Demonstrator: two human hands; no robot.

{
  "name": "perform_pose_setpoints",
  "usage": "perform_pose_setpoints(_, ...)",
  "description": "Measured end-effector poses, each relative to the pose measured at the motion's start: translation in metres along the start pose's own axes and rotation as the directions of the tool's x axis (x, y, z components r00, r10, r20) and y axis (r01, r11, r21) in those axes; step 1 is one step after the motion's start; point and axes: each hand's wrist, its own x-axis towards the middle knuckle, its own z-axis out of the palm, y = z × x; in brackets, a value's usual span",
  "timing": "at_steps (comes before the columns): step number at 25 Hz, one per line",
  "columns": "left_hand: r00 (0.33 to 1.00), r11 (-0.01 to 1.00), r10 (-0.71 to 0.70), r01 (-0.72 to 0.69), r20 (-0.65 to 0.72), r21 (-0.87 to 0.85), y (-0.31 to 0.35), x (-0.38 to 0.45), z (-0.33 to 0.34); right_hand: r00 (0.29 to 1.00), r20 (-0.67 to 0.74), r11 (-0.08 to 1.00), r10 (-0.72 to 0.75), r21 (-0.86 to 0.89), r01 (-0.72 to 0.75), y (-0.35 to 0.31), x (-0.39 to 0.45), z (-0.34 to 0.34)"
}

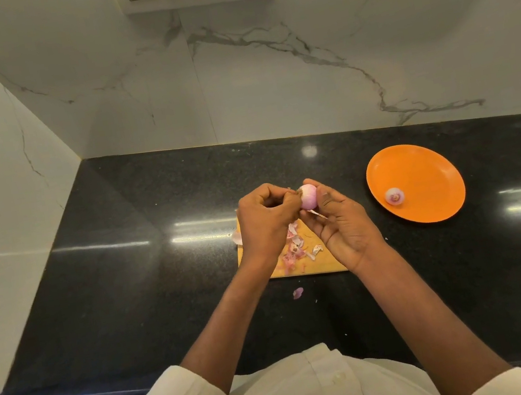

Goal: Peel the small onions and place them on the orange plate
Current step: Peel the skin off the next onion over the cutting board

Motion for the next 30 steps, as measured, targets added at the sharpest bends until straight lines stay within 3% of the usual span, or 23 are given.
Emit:
perform_pose_setpoints(3, 0.994, 0.99, -0.034, 0.048, 0.102, -0.134, -0.002, 0.0, -0.007, 0.999, -0.023, 0.998, 0.042, 0.048, -0.041, -0.003, 0.0, -0.001)
perform_pose_setpoints(9, 0.986, 0.999, 0.041, -0.042, 0.159, 0.004, -0.005, -0.005, -0.008, 0.999, -0.046, 0.997, -0.005, -0.078, 0.001, -0.003, -0.004, 0.001)
perform_pose_setpoints(14, 0.98, 0.996, -0.084, 0.089, 0.18, -0.021, -0.009, -0.009, -0.011, 0.996, 0.013, 0.959, -0.089, -0.268, 0.09, -0.002, -0.004, -0.003)
perform_pose_setpoints(16, 0.987, 0.997, -0.078, 0.08, 0.141, -0.002, -0.009, -0.015, -0.008, 0.994, 0.039, 0.954, -0.103, -0.281, 0.109, -0.001, -0.004, -0.005)
perform_pose_setpoints(23, 0.983, 0.99, 0.01, 0.016, -0.185, 0.142, -0.002, -0.031, 0.019, 0.995, 0.076, 0.914, -0.065, -0.396, 0.091, -0.008, -0.005, -0.002)
perform_pose_setpoints(27, 0.978, 0.995, -0.048, 0.064, -0.204, 0.076, -0.003, -0.023, 0.016, 0.999, 0.047, 0.914, 0.001, -0.405, 0.018, -0.012, -0.005, 0.002)
perform_pose_setpoints(30, 0.986, 0.993, -0.12, 0.119, -0.116, -0.021, -0.008, -0.015, 0.008, 1.0, 0.002, 0.918, -0.009, -0.397, 0.009, -0.007, 0.001, 0.008)
